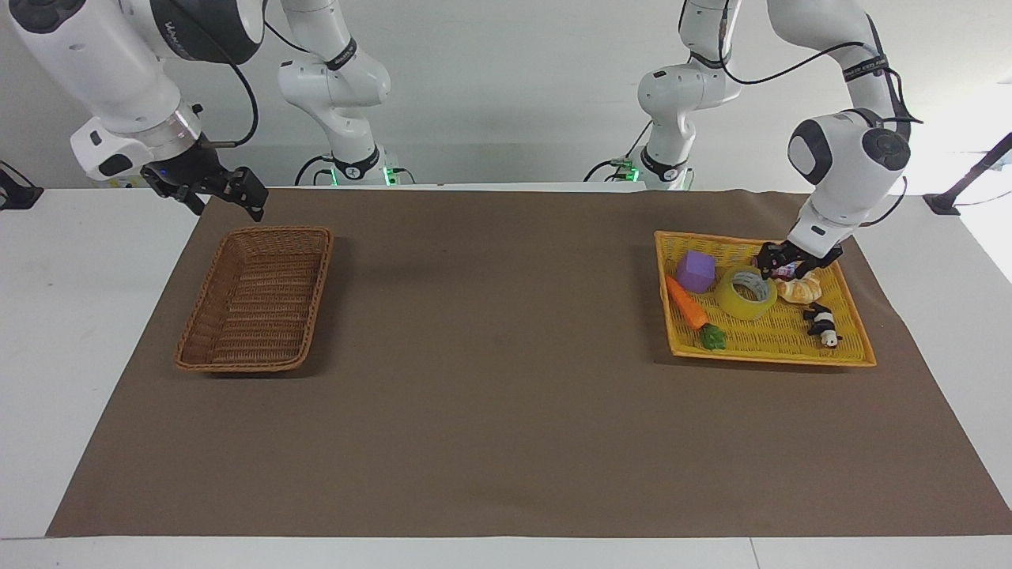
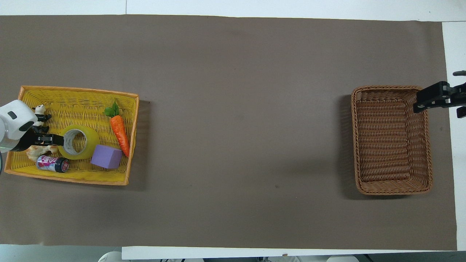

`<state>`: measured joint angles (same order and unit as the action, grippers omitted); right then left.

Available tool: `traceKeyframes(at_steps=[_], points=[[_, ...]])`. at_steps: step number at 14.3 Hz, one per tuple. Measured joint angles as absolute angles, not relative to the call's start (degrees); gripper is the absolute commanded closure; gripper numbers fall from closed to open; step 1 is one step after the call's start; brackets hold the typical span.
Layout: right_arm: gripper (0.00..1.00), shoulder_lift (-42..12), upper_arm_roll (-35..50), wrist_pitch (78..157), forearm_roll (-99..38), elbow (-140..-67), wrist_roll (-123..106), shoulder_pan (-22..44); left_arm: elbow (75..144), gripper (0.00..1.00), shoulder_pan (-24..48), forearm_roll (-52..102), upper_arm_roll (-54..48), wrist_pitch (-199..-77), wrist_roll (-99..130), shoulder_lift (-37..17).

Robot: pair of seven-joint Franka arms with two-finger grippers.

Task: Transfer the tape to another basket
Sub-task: 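Lower the left gripper into the yellow basket onto the yellow tape roll, then grasp the tape roll rim with the left gripper and lift it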

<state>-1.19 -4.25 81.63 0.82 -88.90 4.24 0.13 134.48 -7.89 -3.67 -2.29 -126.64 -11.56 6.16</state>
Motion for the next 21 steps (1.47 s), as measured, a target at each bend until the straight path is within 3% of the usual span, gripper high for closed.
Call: traceKeyframes(at_steps=[4,11,13,14,19,21], points=[[0.01,-1.19,-4.25,81.63,0.82,-88.9,4.24,0.13,137.15,0.33,-7.93,-3.67,-2.32,-131.48,-13.56,4.54],[0.0,-1.19,-4.25,81.62,0.82,-88.9,4.24,0.13,139.2,0.6,-7.85,-3.67,-2.5,-134.07,-14.03,2.36],[0.01,-1.19,-4.25,81.63,0.82,-88.9,4.24,0.13,139.38,0.91,-7.84,-3.67,-2.57,-134.49,-14.05,1.56],[0.01,-1.19,-4.25,81.63,0.82,-88.91,4.24,0.13,139.35,1.0,-7.87,-3.67,-2.51,-135.11,-14.05,1.24],[0.01,-1.19,-4.25,81.63,0.82,-88.91,4.24,0.13,137.92,1.0,-7.85,-3.67,-2.52,-134.31,-16.26,0.83],[0.01,-1.19,-4.25,81.63,0.82,-88.91,4.24,0.13,133.29,1.0,-7.6,-3.67,-2.68,-128.88,-16.74,0.43]])
